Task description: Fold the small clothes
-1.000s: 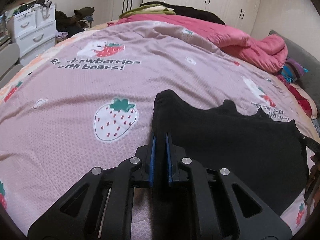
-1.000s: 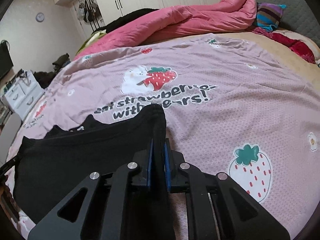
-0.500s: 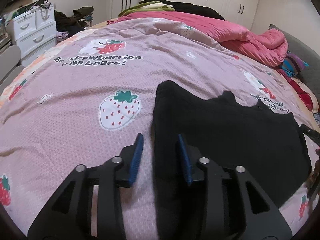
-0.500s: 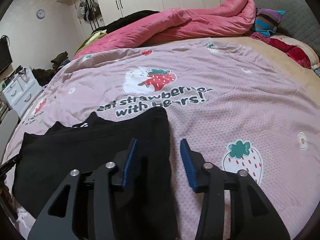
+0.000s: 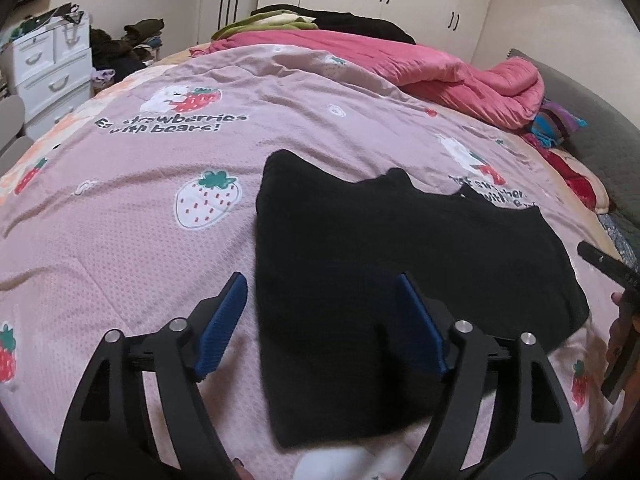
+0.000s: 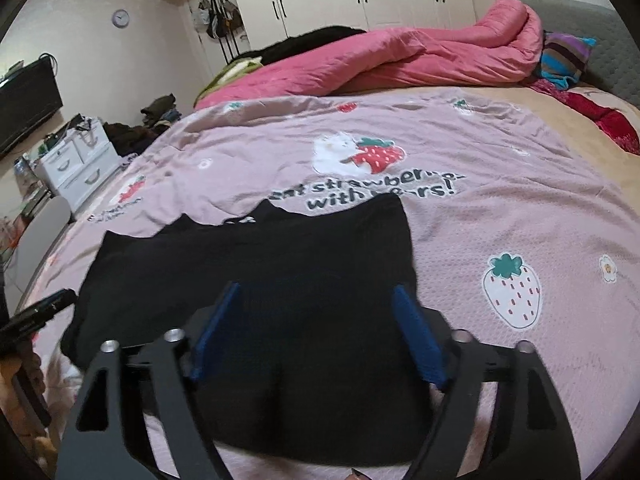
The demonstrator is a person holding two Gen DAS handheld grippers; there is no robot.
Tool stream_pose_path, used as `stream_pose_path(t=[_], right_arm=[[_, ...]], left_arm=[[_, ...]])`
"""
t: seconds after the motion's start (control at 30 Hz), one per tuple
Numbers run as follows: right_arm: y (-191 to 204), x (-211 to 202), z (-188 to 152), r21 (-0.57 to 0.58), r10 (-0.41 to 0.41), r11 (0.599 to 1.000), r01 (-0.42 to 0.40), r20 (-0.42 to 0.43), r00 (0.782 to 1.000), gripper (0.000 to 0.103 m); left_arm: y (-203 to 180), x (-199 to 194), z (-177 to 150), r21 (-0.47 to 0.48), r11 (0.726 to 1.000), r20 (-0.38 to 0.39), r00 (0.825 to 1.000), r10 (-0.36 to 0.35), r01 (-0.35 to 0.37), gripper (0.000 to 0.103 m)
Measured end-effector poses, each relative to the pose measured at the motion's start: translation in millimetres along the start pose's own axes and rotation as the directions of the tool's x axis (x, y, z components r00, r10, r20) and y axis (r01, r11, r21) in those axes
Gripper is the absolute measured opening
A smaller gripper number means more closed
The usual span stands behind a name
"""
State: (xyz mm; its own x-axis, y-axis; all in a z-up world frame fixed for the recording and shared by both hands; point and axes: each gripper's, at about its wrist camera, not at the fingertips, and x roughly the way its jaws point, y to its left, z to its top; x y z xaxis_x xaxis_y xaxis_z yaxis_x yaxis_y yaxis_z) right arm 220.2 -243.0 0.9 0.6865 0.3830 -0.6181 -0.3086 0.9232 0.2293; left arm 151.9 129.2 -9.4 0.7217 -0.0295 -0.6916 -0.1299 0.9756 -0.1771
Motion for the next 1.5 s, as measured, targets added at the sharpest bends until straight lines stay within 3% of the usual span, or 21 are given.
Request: stream_pose_path(t=[0.5, 0.7, 0.8, 1.13, 1.3, 1.5], right_arm=[[15, 0, -40, -0.045, 0.004, 0.999, -0.009, -0.104, 0.995, 0.079], [15, 12, -63, -0.074, -0.051, 0.997, 0.038, -0.186, 0.981, 0.08], [14, 13, -70, -0.068, -0.058, 0.997, 0.045, -0.2, 0.978, 0.083], [24, -13, -76, -0.078, -0.043, 0.996, 0.033, -0.128, 0.991, 0.089], [39, -30, -75, -0.116, -0.021, 0.993, 0.014, -0.055, 0.998, 0.094], [64, -37, -75, -0.2, -0.017, 0.98, 0.016, -0.003, 1.0, 0.097]], left_arm=[[-13, 8, -32, 0.092, 0.996, -0.12, 0.993, 0.009, 0.002, 0.072], [0, 18, -43, 0.017, 0.998, -0.196, 0.979, -0.052, 0.057, 0.073], [-2, 17, -46, 0.044, 0.998, -0.194, 0.98, -0.044, 0.053, 0.073], [4, -3, -50, 0.028, 0.996, -0.178, 0.981, -0.073, 0.079, 0.074], [13, -12, -49, 0.003, 0.997, -0.161, 0.984, -0.08, 0.082, 0.09], [25, -19, -47, -0.004, 0.999, -0.145, 0.988, -0.047, 0.047, 0.093]])
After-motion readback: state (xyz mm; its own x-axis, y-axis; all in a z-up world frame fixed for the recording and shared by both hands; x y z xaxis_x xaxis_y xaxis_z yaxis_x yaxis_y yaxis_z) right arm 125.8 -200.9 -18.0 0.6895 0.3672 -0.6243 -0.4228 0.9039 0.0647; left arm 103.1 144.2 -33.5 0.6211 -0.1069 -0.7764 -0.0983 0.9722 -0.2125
